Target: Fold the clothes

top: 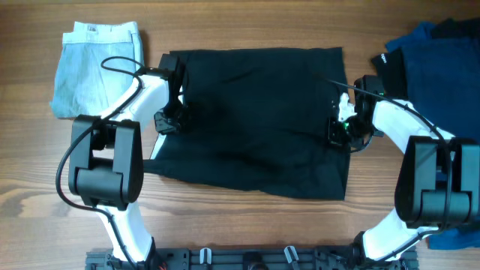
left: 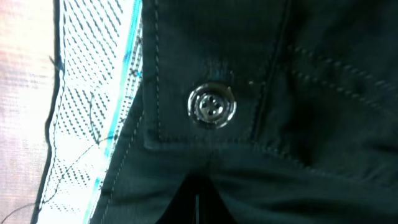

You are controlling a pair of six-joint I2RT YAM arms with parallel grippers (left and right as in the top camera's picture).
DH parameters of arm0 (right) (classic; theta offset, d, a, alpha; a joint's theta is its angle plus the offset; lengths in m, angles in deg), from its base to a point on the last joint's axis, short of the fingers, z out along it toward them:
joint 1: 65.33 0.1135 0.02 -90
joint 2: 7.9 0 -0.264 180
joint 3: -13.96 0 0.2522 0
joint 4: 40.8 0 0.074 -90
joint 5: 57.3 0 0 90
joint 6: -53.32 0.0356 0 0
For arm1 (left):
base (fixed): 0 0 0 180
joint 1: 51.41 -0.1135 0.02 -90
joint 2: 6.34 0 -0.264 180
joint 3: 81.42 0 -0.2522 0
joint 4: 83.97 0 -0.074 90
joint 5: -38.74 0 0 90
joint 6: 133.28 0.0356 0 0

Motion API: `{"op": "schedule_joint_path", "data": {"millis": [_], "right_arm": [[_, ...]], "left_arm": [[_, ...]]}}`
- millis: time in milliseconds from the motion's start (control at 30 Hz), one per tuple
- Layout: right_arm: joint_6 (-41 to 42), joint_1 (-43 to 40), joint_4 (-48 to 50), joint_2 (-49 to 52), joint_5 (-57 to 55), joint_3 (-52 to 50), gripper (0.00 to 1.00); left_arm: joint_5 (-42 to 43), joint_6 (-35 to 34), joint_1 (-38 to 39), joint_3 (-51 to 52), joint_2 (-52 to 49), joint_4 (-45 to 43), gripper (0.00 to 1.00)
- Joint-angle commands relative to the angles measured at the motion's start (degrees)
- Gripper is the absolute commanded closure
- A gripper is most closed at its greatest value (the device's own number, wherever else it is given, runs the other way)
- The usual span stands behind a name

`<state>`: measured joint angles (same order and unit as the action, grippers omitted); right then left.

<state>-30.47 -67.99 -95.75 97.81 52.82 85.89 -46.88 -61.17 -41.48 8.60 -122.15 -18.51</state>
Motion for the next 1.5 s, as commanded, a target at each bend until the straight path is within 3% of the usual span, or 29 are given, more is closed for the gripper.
{"op": "schedule_joint_path", "data": {"millis": [0, 200, 333, 367, 433, 500, 567, 633, 700, 867, 967, 1067, 1133, 1233, 1333, 1467], "right_arm": [[2.2, 0.2, 8.7, 5.8, -4.1, -0.9, 0.96], [5.9, 0.2, 28.4, 5.9, -9.6, -0.9, 0.95], [5.6, 0.2, 42.5, 5.8, -9.6, -0.1, 0.67], [4.9, 0.2, 42.6, 5.7, -8.3, 1.3, 0.63], [1.6, 0.2, 39.5, 3.8, -1.8, 5.8, 0.43], [1.3, 0.2, 28.6, -2.1, -1.0, 11.6, 0.36], [1.4, 0.2, 17.1, -9.9, -1.0, 13.3, 0.36], [1.5, 0.2, 7.1, -13.3, -1.2, 13.3, 0.46], [1.5, 0.2, 2.1, -12.3, -1.2, 11.8, 0.55], [1.1, 0.2, 6.0, -4.4, 4.1, 6.8, 0.41], [-1.2, 0.3, 10.1, 2.8, 16.5, 6.3, 0.42], [-4.3, 0.3, -1.3, 5.1, 21.0, 6.3, 0.5], [-17.1, 0.2, -16.7, 3.7, 28.0, 6.3, 0.53], [-18.4, 0.3, -27.5, -1.2, 25.3, 4.0, 0.56], [-7.8, 0.2, -24.1, -5.6, 14.0, -2.6, 0.55], [-0.8, 0.2, -11.9, -13.8, 11.0, -1.9, 0.56]], "left_arm": [[-4.1, 0.5, -0.5, 0.3, -2.5, -9.9, 0.96], [-5.1, 1.0, -0.5, 0.3, -8.1, -30.1, 0.96], [-5.1, 1.6, -0.9, -0.5, -10.7, -42.1, 0.96], [-5.1, 2.7, -1.2, -2.1, -9.7, -41.6, 0.96], [-5.1, 2.7, -2.0, -7.1, -4.4, -35.6, 0.91], [-5.1, 2.7, -3.0, -11.3, 4.8, -26.9, 0.82], [-5.1, 2.7, -3.8, -11.4, 12.7, -17.6, 0.8], [-5.1, 2.4, -4.8, -11.4, 15.9, -5.9, 0.8], [-5.1, 2.2, -5.4, -9.5, 14.8, -1.5, 0.78], [-5.1, 2.0, -5.3, -3.5, 9.0, -3.5, 0.76], [-5.1, 2.0, -5.3, -3.5, 7.4, -3.7, 0.76], [-5.1, 2.0, -5.3, -3.5, 7.4, -3.5, 0.76], [-5.1, 2.0, -5.3, -3.5, 7.4, -3.5, 0.76], [-5.1, 2.0, -5.3, -3.5, 7.4, -3.7, 0.74], [-5.1, 2.0, -5.3, -3.5, 7.4, -3.7, 0.74], [-3.5, 2.0, -5.3, -3.5, 7.5, -4.8, 0.75]]}}
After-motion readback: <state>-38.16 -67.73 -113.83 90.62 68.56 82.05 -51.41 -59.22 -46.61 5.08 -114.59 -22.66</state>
